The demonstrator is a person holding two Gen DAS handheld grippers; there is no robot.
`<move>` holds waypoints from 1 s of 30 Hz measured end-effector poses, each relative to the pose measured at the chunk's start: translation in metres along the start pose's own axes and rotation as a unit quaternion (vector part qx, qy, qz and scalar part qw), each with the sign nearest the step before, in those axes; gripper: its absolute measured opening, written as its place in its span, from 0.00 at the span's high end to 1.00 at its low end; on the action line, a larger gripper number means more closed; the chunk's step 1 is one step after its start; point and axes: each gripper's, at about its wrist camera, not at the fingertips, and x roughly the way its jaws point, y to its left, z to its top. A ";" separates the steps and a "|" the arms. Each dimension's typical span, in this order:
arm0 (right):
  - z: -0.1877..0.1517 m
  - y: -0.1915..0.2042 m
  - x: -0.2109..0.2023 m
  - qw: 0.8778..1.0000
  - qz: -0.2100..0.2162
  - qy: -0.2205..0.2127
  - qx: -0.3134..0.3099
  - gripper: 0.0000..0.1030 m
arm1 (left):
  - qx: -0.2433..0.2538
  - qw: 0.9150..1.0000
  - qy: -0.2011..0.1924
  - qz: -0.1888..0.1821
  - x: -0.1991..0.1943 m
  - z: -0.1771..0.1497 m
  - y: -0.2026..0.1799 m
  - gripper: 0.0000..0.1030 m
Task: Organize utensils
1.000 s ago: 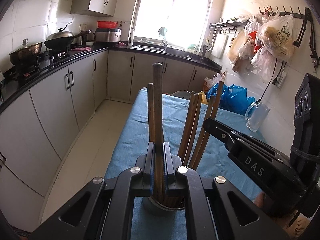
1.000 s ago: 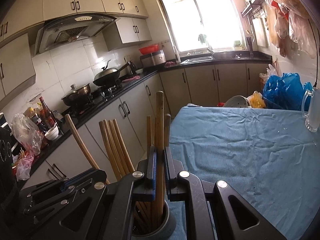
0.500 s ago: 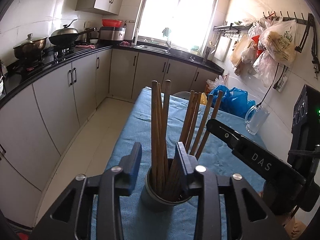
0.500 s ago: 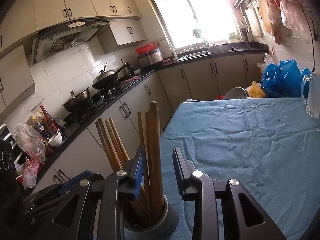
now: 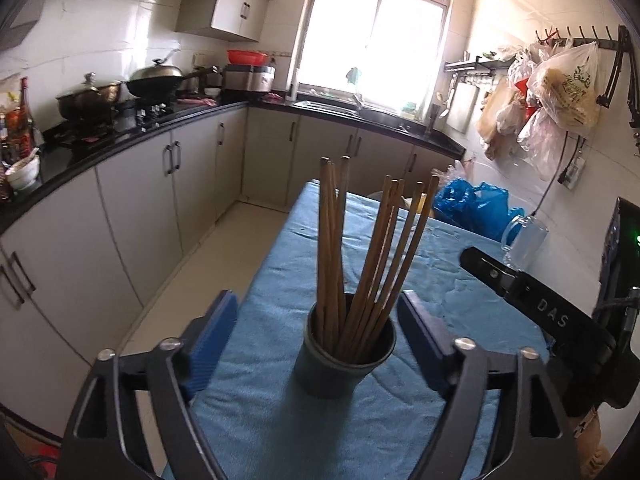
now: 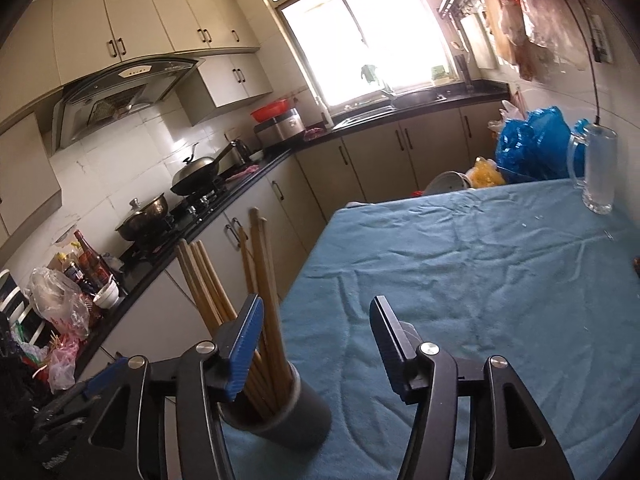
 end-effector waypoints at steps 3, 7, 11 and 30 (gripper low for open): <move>-0.008 -0.006 -0.008 1.000 -0.013 0.001 0.001 0.38 | 0.008 0.999 -0.024 0.043 -0.011 -0.009 -0.004 0.09; -0.021 -0.012 -0.022 1.000 -0.026 0.000 -0.007 0.35 | 0.018 0.991 -0.064 0.113 -0.025 -0.024 -0.010 0.04; -0.036 -0.014 -0.033 0.999 -0.041 -0.001 -0.016 0.33 | 0.033 0.982 -0.089 0.162 -0.037 -0.037 -0.016 0.02; -0.105 -0.006 -0.081 0.988 -0.111 -0.056 -0.087 0.18 | -0.003 0.985 -0.084 0.152 -0.068 -0.098 -0.004 0.00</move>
